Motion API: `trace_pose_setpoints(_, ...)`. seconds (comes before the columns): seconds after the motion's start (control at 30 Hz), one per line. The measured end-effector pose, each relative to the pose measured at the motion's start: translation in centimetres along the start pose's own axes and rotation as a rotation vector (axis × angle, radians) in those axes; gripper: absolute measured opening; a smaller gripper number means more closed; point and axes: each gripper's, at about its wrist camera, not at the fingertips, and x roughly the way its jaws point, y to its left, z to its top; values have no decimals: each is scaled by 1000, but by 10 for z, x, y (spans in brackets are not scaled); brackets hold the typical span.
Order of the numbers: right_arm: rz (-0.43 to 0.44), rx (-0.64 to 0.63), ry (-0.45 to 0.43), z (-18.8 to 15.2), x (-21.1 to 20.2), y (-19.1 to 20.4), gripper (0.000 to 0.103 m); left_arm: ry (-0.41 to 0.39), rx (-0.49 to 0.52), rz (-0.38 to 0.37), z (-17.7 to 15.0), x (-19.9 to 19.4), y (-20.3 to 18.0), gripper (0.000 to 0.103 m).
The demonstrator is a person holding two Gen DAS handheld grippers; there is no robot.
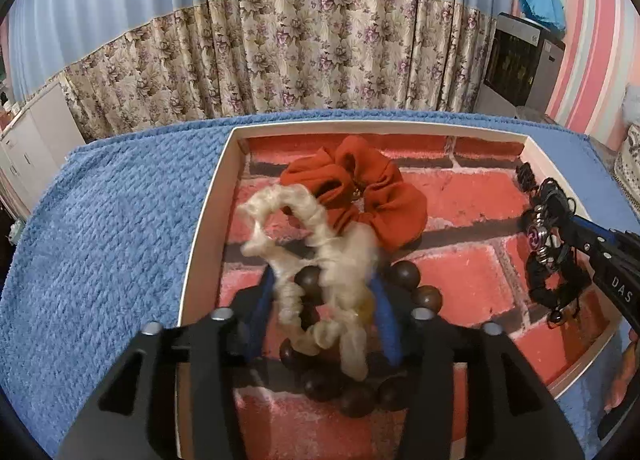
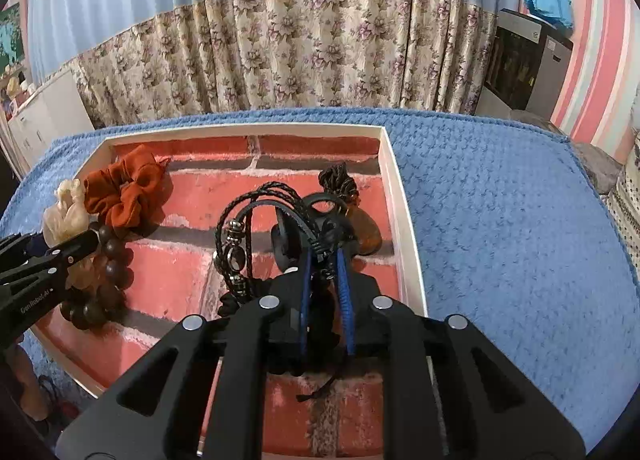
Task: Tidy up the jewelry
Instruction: 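Open both tools to release the scrunchie and cord bracelet in the tray, then move the left tool toward the red-ball hair tie while the right tool approaches the white watch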
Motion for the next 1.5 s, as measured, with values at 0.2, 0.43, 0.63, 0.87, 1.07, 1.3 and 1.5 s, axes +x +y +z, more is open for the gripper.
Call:
trace_pose_setpoints(0.2,10,10,13,-4,3,-3,43,13,0,7,-5,-4,1,60)
trace_pose_setpoints(0.43,24,33,-74,2,-40,-12,78,-31,-18,5,-7,-39,2,72)
trace_pose_setpoints(0.63,37,43,-147,1,-94,-25,93,-85,-14,-17,-15,-87,-3,83)
trace_pose_setpoints(0.87,44,48,-209,-24,-152,-42,99,-120,4,-21,-42,-128,-7,86)
trace_pose_setpoints(1.07,15,33,-235,-57,-181,-51,99,-148,5,4,-72,-153,-7,86)
trace_pose_setpoints(1.3,-43,35,-232,-95,-195,-65,99,-140,-45,-10,-103,-165,4,86)
trace_pose_setpoints(1.5,-86,41,-217,-121,-191,-76,99,-101,-108,-19,-121,-156,24,86)
